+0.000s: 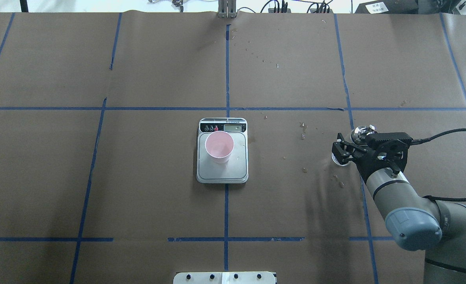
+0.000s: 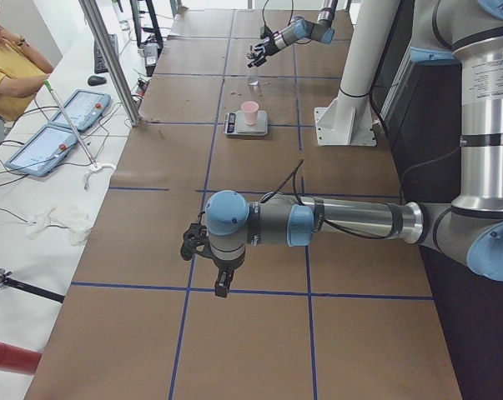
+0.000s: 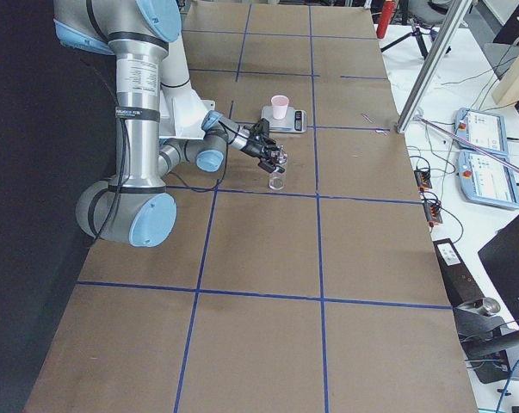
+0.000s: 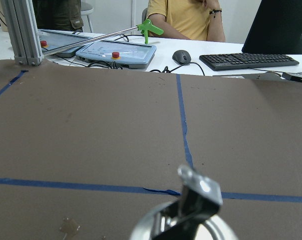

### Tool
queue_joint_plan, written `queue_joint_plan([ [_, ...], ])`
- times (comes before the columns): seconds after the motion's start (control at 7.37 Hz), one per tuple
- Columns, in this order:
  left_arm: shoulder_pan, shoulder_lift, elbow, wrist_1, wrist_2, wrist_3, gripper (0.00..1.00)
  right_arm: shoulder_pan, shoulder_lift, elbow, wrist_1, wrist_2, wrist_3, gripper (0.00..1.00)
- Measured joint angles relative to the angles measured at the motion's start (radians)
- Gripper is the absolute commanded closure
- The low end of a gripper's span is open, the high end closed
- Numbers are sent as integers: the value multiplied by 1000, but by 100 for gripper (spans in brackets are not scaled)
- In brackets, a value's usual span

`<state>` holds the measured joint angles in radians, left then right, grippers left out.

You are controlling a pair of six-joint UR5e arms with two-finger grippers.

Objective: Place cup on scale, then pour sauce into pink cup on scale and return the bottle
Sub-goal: 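Lower the bottle onto the table with the right gripper, then open the right gripper and withdraw it from the bottle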

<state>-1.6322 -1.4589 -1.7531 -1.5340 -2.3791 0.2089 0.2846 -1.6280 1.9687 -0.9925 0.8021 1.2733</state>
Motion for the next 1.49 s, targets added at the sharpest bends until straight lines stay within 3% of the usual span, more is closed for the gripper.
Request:
queue_joint_plan([
  [0.68, 0, 1, 0, 0, 0, 0, 0, -44, 7, -41, 2, -16, 46, 0],
  [1.49, 0, 0, -1, 0, 0, 0, 0, -167, -27, -3, 14, -101, 71, 0],
])
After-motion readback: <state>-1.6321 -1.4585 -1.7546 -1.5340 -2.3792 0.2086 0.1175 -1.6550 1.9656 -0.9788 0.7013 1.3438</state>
